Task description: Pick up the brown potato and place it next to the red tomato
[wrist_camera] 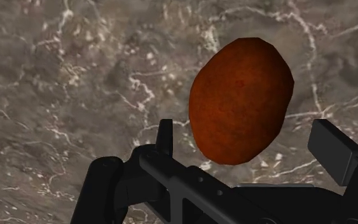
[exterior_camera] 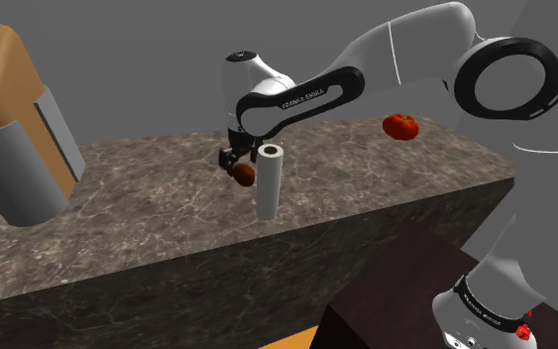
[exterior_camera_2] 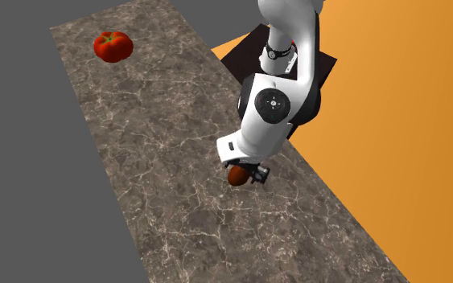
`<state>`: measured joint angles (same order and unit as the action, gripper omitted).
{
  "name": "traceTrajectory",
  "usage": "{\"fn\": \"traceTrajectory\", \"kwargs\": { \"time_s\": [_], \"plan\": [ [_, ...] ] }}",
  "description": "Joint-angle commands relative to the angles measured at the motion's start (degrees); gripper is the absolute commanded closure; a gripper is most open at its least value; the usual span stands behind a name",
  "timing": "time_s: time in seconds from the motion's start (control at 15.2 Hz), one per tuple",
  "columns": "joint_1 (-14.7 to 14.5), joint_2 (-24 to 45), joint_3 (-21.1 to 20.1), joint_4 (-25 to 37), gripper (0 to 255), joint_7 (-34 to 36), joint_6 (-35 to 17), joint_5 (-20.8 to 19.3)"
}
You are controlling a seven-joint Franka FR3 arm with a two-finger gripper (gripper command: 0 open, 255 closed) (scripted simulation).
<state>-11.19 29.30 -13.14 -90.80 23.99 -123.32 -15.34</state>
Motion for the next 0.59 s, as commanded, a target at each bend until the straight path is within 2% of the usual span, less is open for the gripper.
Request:
{"fn": "traceTrajectory", "kwargs": {
  "time_s": [0.0,0.53],
  "plan": [
    [-0.02,0.88,0.18,-0.15,0,0.16,-1.04,-0.28],
    [-0.04,1.96,0.42,-0.47,0,0.37,-2.42,-0.64]
  ]
}}
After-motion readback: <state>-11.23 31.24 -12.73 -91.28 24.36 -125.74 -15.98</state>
